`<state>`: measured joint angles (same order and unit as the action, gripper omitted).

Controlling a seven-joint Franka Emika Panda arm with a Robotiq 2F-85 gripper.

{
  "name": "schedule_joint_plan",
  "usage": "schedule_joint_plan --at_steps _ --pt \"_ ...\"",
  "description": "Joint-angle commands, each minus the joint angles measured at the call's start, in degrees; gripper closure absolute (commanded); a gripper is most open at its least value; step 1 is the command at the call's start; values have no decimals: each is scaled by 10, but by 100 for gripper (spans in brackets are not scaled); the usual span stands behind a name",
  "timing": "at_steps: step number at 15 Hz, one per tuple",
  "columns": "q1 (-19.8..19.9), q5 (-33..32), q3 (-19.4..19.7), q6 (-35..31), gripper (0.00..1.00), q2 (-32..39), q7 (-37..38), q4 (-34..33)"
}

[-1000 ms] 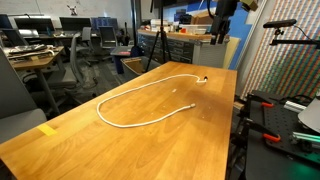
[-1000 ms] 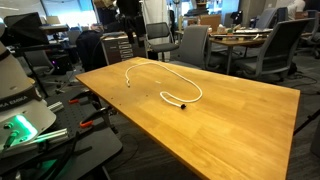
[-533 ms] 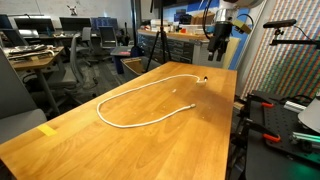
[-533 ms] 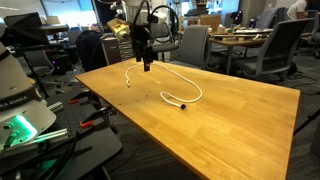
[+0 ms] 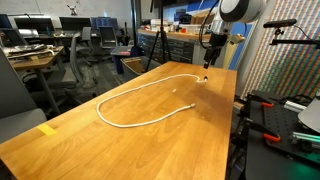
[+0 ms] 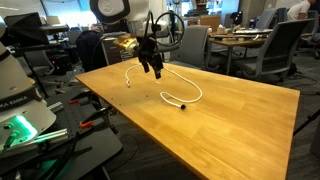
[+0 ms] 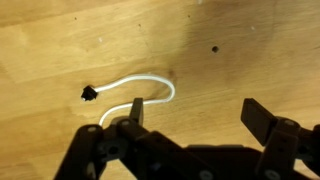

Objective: Tie a knot using the white rope on the table

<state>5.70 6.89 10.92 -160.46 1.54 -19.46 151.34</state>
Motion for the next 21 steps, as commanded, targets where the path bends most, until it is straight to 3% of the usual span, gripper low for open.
schedule_joint_plan --at_steps 1,4,5,13,17,18,19,20,21 --pt "6 20 -7 -78 0 66 -62 -4" --pt "34 75 -37 -93 0 93 -153 -4" --pt "10 46 -16 -70 0 81 -96 0" --pt "33 106 -59 -71 0 104 -141 -33" --pt "21 84 -48 -69 0 118 -119 -54" --pt "-2 46 -17 -61 0 126 -77 -58" --pt "0 -32 -4 -43 0 124 -3 -55" --pt "13 39 -32 -66 0 116 -81 -43" --pt "35 -22 -43 -58 0 118 -24 -43"
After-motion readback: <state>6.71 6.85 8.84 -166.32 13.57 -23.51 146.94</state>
